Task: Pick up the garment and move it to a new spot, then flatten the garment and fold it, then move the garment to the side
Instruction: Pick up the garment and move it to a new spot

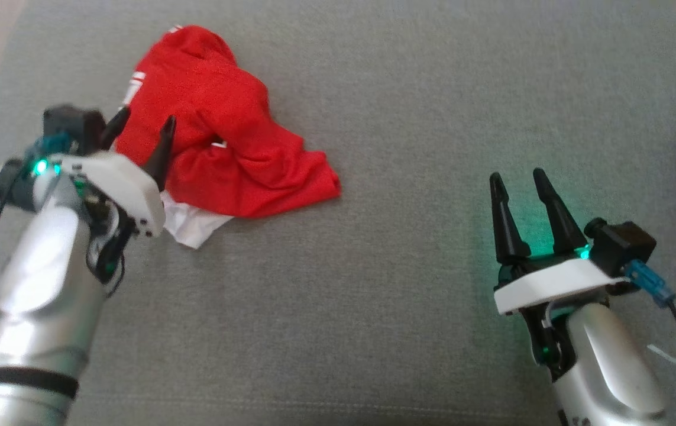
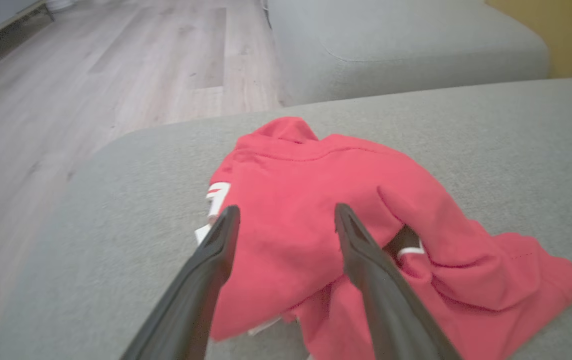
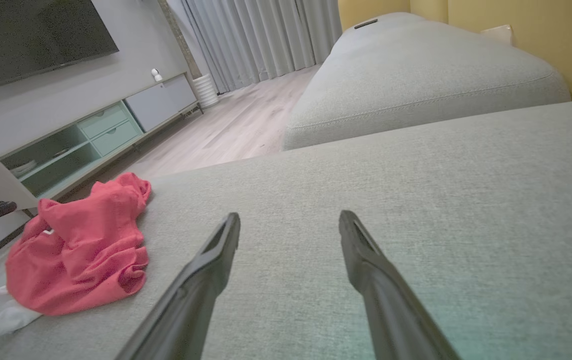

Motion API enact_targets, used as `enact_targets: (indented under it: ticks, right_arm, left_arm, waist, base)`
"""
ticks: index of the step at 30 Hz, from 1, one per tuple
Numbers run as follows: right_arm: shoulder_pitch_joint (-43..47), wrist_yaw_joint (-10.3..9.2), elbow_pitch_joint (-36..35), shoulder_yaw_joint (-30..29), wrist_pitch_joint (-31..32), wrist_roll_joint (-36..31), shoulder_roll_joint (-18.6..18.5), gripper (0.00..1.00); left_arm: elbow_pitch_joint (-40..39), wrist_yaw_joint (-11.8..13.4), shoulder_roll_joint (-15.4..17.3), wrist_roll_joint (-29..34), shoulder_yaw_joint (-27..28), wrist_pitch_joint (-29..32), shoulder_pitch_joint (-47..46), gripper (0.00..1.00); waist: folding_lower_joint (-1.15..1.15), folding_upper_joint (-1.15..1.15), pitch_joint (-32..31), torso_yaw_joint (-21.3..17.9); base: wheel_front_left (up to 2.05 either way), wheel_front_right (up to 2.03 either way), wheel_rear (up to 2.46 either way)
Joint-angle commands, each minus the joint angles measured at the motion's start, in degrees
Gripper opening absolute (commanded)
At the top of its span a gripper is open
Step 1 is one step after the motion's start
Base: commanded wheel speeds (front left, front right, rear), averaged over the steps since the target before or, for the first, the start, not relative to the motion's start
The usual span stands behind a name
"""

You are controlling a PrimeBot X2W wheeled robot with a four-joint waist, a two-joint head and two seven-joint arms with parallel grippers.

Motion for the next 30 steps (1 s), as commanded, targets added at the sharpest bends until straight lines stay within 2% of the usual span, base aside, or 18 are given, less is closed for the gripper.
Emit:
enact_targets:
  ticks: [1,8,11,12,13,14,18,26,30]
  right_arm:
    - [-2.3,-0.05,-2.0,1.6,-0.4,-0.5,0.0,1.0]
    - [-4.5,-0.05,-1.9,2.0,-0.7,-0.5,0.0,1.0]
    - [-4.9,-0.05,-1.6,1.9,-0.9,-0.5,0.0,1.0]
    - [-4.9,-0.05,-1.5,1.9,-0.9,-0.4,0.0,1.0]
    - [-5.0,-0.05,-1.4,1.9,-1.0,-0.4,0.0,1.0]
    - [-5.0,-0.05,-1.2,1.9,-1.0,-0.4,0.0,1.0]
    - [-4.8,-0.05,-0.6,1.9,-1.2,-0.3,0.0,1.0]
    - [-4.0,-0.05,0.6,2.0,-1.5,0.1,0.0,1.0]
    - [-3.2,-0.05,1.1,1.9,-1.6,0.5,0.0,1.0]
  left_arm:
    - [-0.1,-0.3,4.0,-1.6,-0.5,1.2,-4.6,1.0]
    - [4.0,-0.3,8.3,-11.0,-11.2,7.2,-11.6,1.0]
    - [5.4,-0.3,9.6,-14.2,-14.2,8.4,-13.2,1.0]
    - [5.7,-0.3,9.9,-15.1,-15.1,8.5,-13.6,0.63]
    - [5.9,-0.3,10.2,-15.9,-16.1,8.5,-13.8,0.1]
    - [6.1,-0.3,10.5,-16.7,-17.0,8.3,-14.0,0.0]
    - [6.8,-0.3,11.3,-17.9,-18.6,3.4,-15.2,0.0]
    - [6.7,-0.3,11.4,-15.0,-20.1,-9.9,-17.2,0.0]
    - [2.9,1.4,11.4,-12.0,-19.4,-12.2,-17.5,0.0]
  waist:
    - [-0.02,0.0,2.7,-2.3]
    - [-0.02,0.0,5.8,-4.7]
    - [-0.02,0.0,6.2,-5.2]
    - [-0.02,0.0,6.2,-5.3]
    - [-0.02,0.0,6.2,-5.4]
    - [-0.02,0.0,6.1,-5.5]
    - [-0.02,0.0,5.0,-5.5]
    - [-0.02,0.0,0.6,-5.7]
    - [-0.02,0.0,-1.6,-5.8]
  base:
    - [0.0,0.0,0.0]
    - [0.0,0.0,0.0]
    - [0.0,0.0,0.0]
    - [0.0,0.0,0.0]
    - [0.0,0.0,0.0]
    - [0.0,0.0,0.0]
    - [0.0,0.0,0.0]
    - [0.0,0.0,0.0]
    - [0.0,0.0,0.0]
